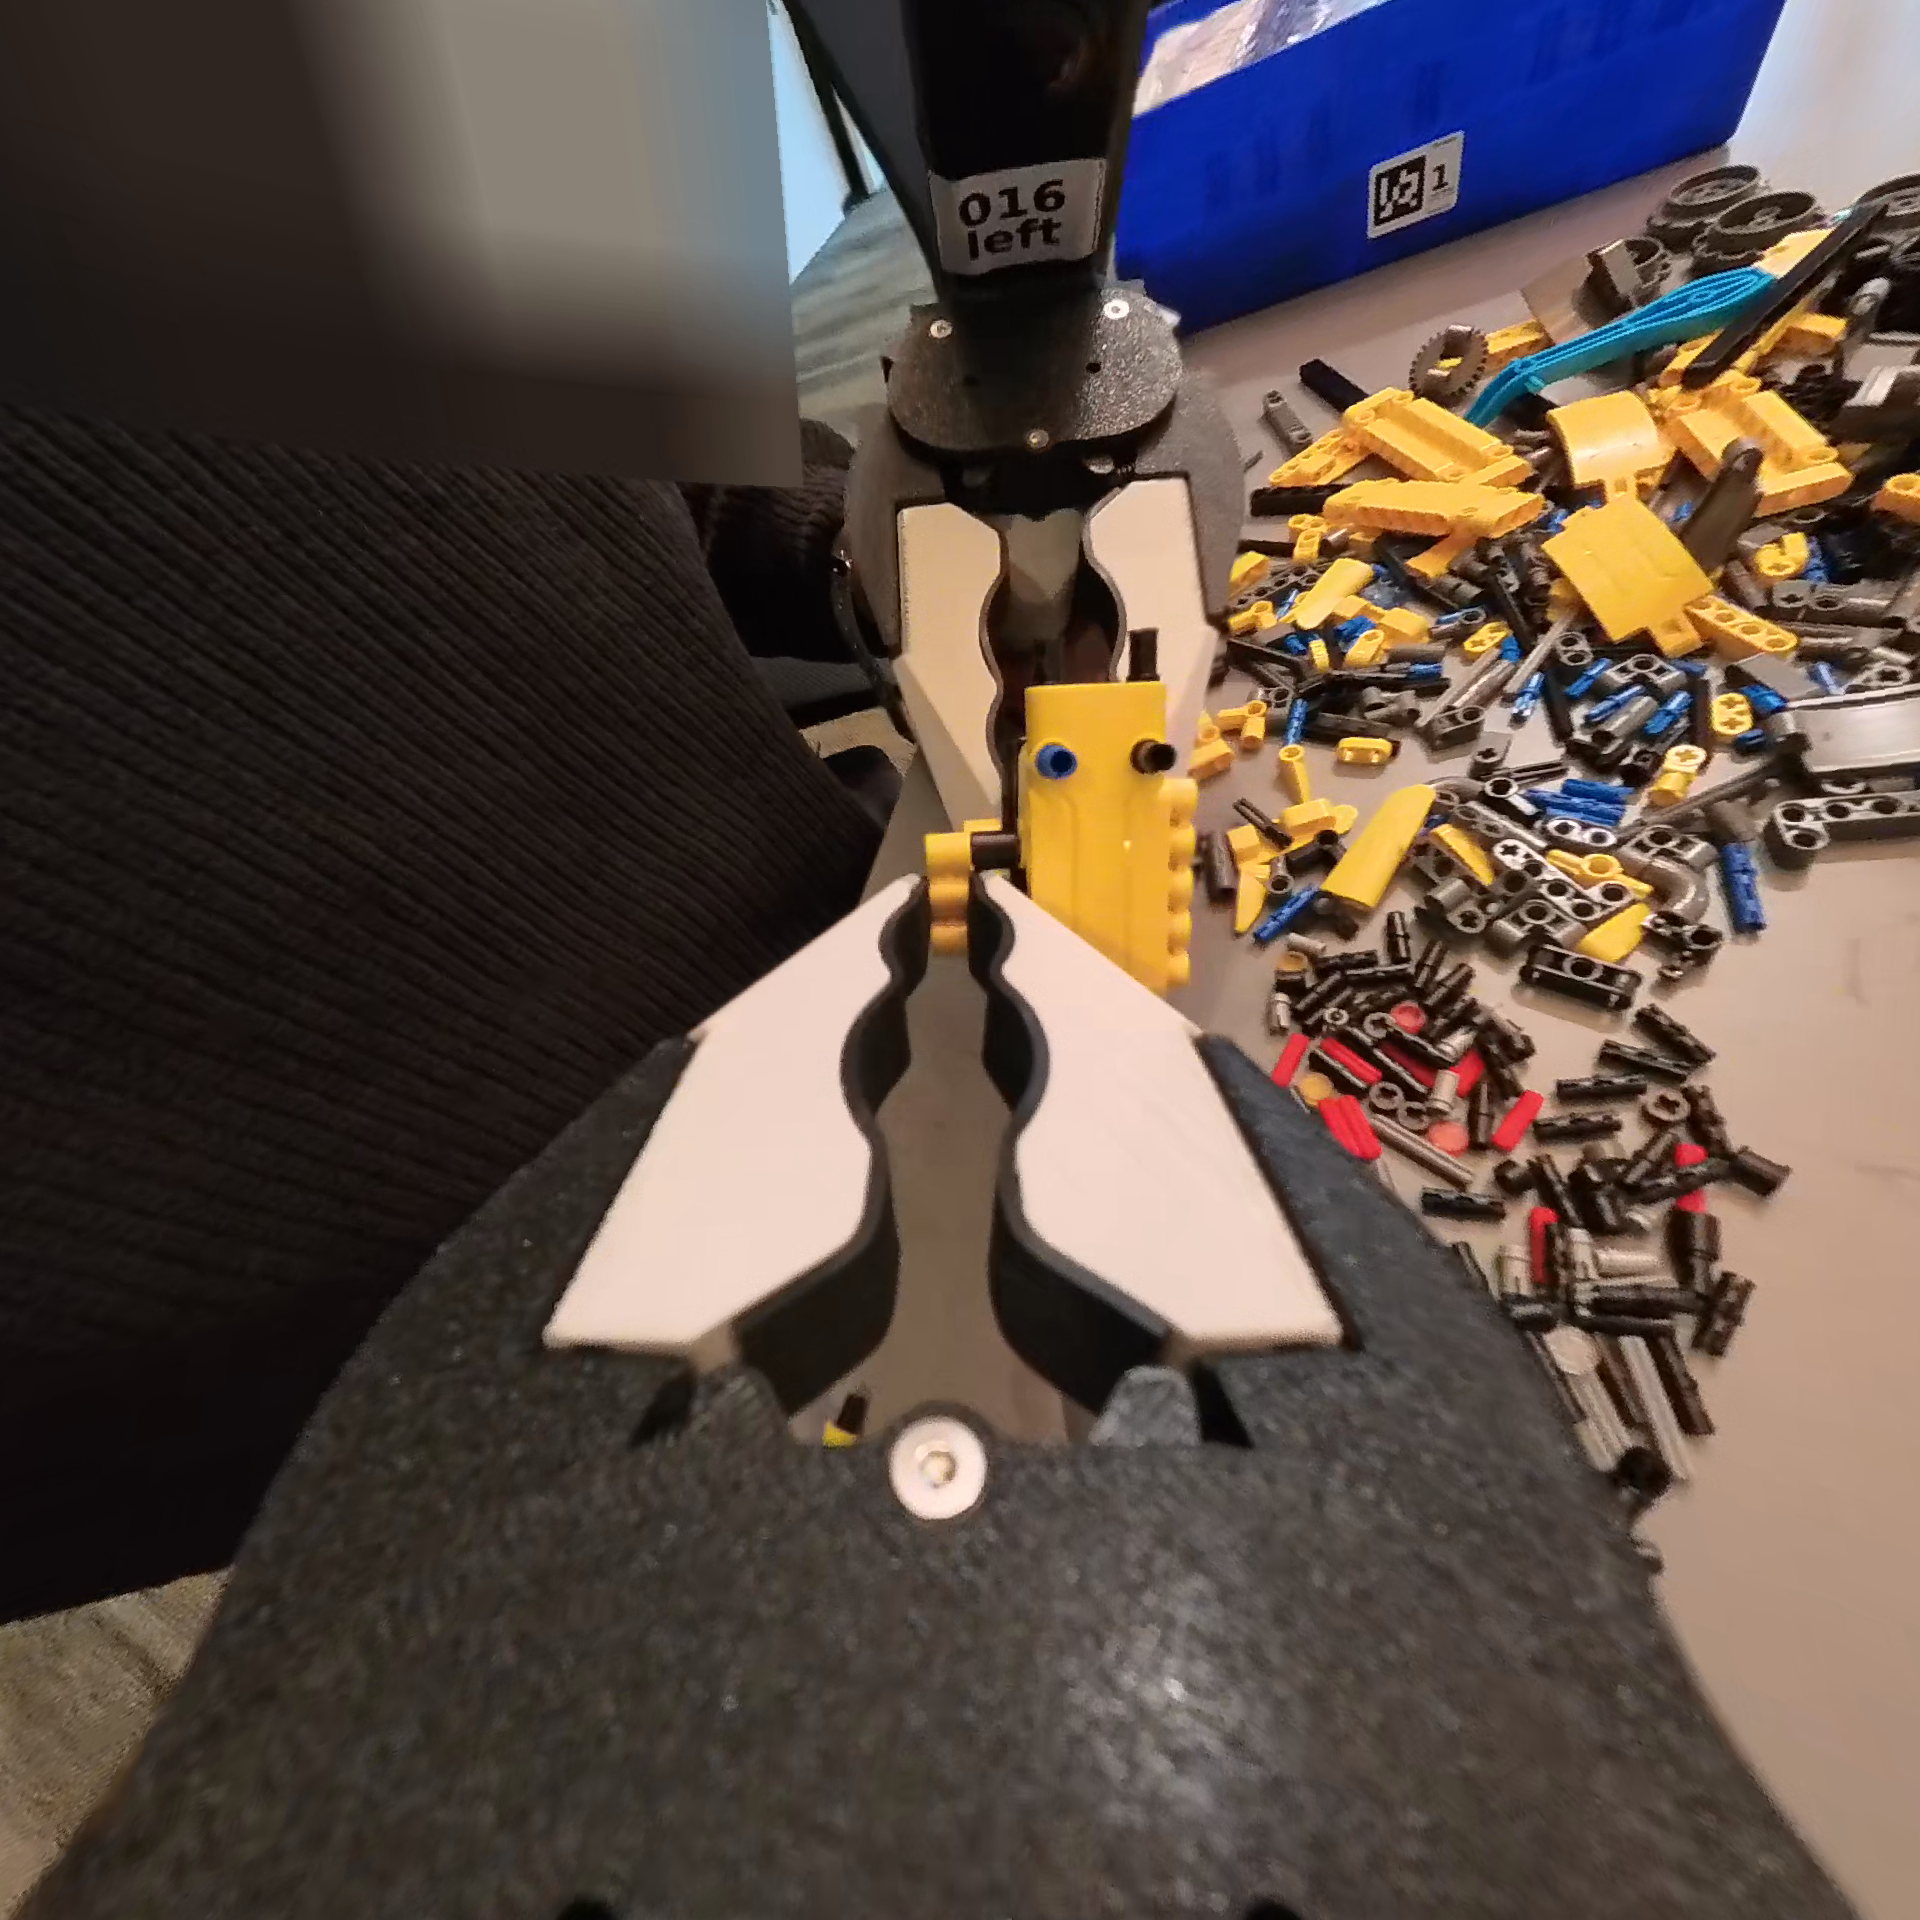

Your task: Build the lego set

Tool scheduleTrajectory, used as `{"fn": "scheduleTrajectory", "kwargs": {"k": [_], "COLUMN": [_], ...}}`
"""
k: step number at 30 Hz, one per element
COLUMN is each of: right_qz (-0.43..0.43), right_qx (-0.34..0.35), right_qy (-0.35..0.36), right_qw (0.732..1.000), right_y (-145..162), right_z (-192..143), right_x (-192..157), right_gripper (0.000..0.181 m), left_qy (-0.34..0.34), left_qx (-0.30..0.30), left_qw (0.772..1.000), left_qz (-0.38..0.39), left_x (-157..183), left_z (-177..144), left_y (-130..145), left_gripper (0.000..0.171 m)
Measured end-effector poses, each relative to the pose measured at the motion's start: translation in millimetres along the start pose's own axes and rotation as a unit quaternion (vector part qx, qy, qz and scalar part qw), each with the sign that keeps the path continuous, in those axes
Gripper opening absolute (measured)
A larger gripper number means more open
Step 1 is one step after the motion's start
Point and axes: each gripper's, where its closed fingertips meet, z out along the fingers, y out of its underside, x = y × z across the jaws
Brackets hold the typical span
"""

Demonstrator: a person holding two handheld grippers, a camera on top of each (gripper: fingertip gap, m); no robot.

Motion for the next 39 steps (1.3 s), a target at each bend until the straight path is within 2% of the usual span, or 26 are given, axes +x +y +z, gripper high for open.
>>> {"fn": "scheduleTrajectory", "kwargs": {"k": [5,10,14,16,19,21,27,36,39], "right_qz": [-0.045,-0.076,-0.035,-0.011,0.001,-0.001,-0.055,-0.158,-0.112], "right_qx": [-0.012,-0.009,0.016,0.034,0.050,0.051,-0.036,-0.114,-0.108], "right_qy": [0.030,0.043,0.024,0.024,0.022,0.029,0.033,0.060,0.026], "right_qw": [0.998,0.996,0.999,0.999,0.999,0.998,0.997,0.979,0.988], "right_y": [-9,-20,-7,1,7,7,30,38,38], "right_z": [3,26,52,63,72,74,79,78,76], "right_x": [-11,-49,-71,-71,-71,-73,-100,-107,-109], "right_gripper": [0.006,0.007,0.006,0.006,0.007,0.007,0.006,0.008,0.005], "left_qy": [-0.008,-0.010,-0.024,-0.025,-0.027,-0.041,-0.053,-0.029,-0.019], "left_qx": [0.006,-0.015,-0.040,-0.025,-0.002,-0.001,-0.015,-0.008,-0.008], "left_qw": [1.000,0.999,0.993,0.988,0.984,0.985,0.990,0.985,0.985], "left_qz": [-0.003,-0.039,-0.107,-0.148,-0.176,-0.168,-0.130,-0.168,-0.170], "left_x": [9,51,76,78,81,82,109,117,119], "left_z": [-8,-35,-46,-47,-48,-49,-38,-34,-32], "left_y": [-6,-1,28,43,53,54,72,73,72], "left_gripper": [0.024,0.024,0.024,0.025,0.025,0.025,0.026,0.025,0.027]}}
